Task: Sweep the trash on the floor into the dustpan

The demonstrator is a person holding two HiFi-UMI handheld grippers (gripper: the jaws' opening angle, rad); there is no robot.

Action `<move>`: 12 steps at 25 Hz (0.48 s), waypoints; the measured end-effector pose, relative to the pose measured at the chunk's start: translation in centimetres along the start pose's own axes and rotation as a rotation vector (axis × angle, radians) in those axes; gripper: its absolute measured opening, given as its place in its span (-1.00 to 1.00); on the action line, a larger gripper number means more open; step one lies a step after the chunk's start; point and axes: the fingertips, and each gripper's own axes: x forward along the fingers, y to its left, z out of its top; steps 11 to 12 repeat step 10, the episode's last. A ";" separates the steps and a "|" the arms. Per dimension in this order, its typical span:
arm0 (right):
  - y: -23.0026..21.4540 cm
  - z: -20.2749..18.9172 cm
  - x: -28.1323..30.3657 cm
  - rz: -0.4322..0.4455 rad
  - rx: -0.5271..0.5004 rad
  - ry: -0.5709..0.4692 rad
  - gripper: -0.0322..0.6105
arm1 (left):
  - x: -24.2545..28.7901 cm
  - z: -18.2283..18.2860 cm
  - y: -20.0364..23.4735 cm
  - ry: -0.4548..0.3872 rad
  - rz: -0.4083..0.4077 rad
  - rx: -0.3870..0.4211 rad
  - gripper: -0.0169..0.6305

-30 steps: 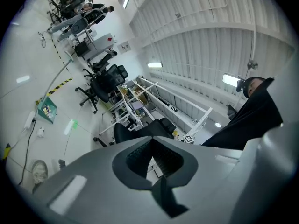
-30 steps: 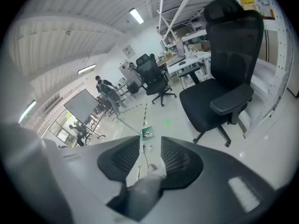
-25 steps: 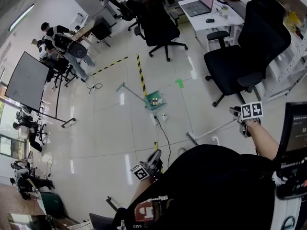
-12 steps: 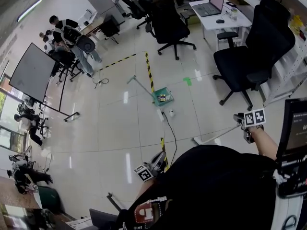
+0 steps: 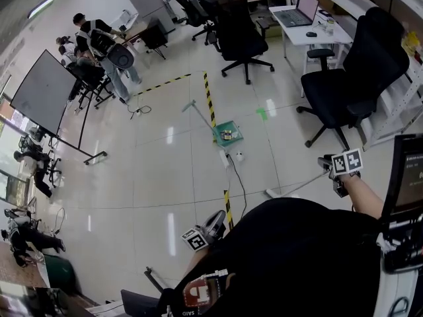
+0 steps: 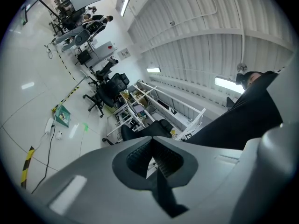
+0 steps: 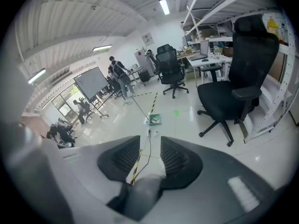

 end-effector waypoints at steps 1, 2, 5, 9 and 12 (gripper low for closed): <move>0.2 0.0 0.1 0.003 -0.002 -0.003 -0.48 | 0.1 0.0 0.1 0.000 -0.006 0.004 -0.94; 0.3 0.0 0.2 0.006 -0.003 -0.007 -0.48 | 0.2 0.0 0.2 0.000 -0.010 0.008 -0.94; 0.8 0.6 0.4 0.017 -0.001 -0.021 -0.48 | 0.5 0.2 0.5 -0.004 -0.021 0.014 -0.94; 2.8 2.2 -0.6 0.035 -0.003 -0.032 -0.48 | 0.1 0.9 -0.4 -0.006 -0.022 0.005 -0.94; 3.3 2.6 -1.0 0.041 -0.005 -0.034 -0.48 | 0.0 1.1 -0.7 -0.006 -0.021 0.002 -0.94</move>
